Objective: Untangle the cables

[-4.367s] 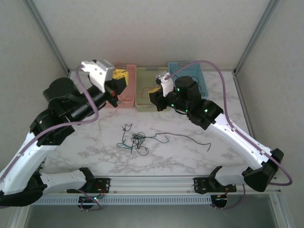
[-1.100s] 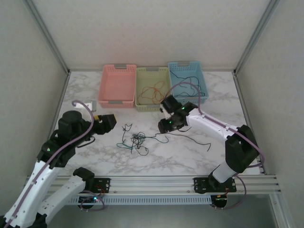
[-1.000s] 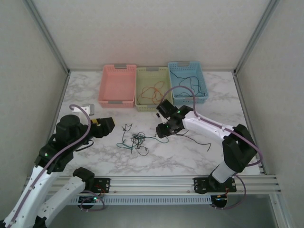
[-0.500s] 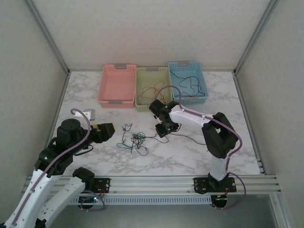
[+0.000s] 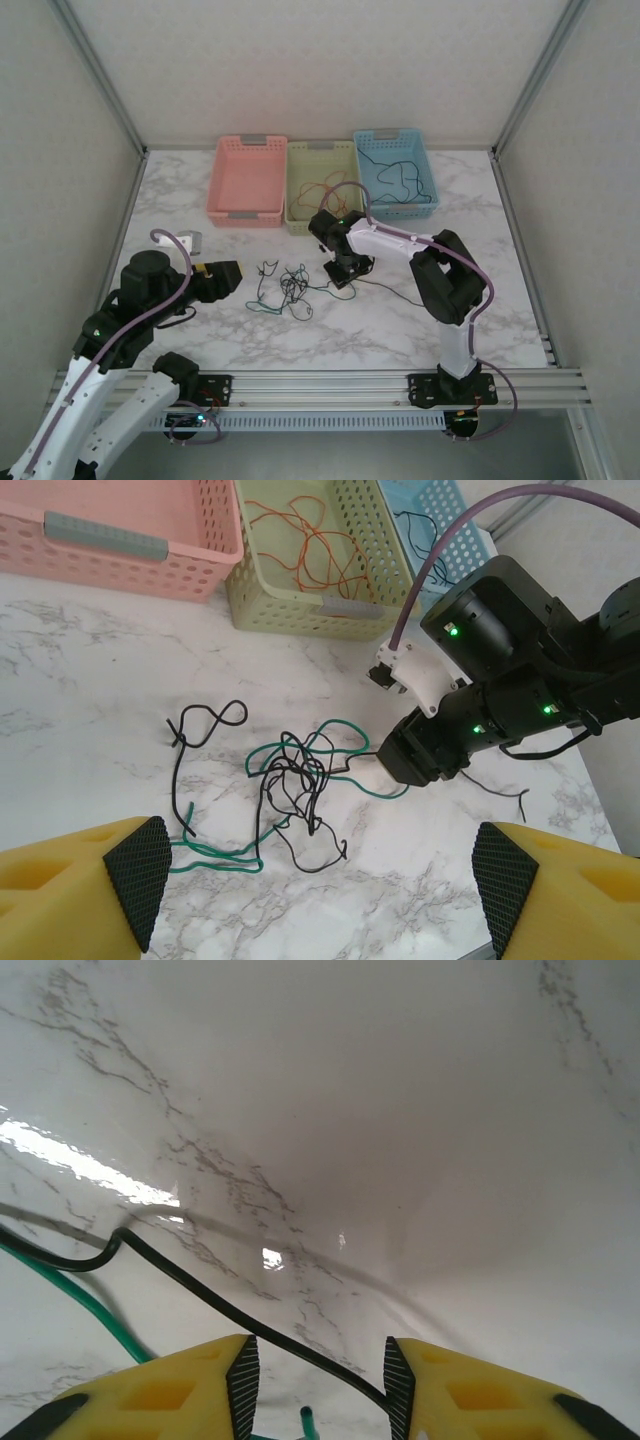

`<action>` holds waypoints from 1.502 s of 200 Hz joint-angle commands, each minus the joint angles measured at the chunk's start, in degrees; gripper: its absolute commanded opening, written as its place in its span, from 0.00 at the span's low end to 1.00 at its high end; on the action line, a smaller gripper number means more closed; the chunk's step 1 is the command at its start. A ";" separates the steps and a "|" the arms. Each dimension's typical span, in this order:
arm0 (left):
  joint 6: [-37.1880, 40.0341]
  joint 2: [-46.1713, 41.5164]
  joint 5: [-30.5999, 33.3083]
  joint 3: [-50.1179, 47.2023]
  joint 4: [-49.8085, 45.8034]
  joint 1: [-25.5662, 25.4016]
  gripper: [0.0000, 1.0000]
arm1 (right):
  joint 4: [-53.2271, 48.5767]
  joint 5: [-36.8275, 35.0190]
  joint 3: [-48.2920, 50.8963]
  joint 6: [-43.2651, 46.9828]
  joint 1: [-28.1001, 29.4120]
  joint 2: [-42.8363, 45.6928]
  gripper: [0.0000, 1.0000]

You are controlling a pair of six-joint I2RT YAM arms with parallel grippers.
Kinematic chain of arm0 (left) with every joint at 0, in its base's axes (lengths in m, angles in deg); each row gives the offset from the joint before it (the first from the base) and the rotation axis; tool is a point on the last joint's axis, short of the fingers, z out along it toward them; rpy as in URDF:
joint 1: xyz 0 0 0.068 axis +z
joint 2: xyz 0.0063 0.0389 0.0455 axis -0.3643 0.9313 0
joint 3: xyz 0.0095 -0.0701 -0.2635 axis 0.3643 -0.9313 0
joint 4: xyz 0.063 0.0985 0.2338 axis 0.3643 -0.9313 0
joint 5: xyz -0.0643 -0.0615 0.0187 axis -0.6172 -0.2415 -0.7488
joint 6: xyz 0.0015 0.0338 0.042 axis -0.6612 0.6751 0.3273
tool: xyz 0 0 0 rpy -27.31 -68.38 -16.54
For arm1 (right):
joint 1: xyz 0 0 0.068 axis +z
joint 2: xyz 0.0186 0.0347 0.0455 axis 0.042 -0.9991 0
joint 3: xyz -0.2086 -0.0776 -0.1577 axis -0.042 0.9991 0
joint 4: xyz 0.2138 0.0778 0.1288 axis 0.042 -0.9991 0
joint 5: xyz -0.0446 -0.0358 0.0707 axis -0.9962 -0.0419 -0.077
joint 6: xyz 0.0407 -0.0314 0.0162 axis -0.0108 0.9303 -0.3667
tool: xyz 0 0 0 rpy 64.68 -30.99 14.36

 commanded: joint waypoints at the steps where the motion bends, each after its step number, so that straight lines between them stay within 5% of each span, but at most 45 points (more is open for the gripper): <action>1: 0.67 0.00 -0.73 0.23 -1.11 0.26 0.82 | 0.17 2.48 0.47 1.29 0.82 -0.19 0.42; 128: 0.62 0.34 -0.37 0.14 -1.64 0.22 0.82 | -2.13 1.17 -1.36 4.31 1.91 -1.71 0.50; 218: 0.64 0.23 -0.36 -0.19 -1.58 0.17 0.82 | -2.18 -1.17 -3.22 5.51 2.07 -3.88 0.28; 300: 0.53 0.00 -0.29 -0.29 -1.63 0.27 0.82 | -1.47 -5.55 -2.85 5.28 2.12 4.97 0.09</action>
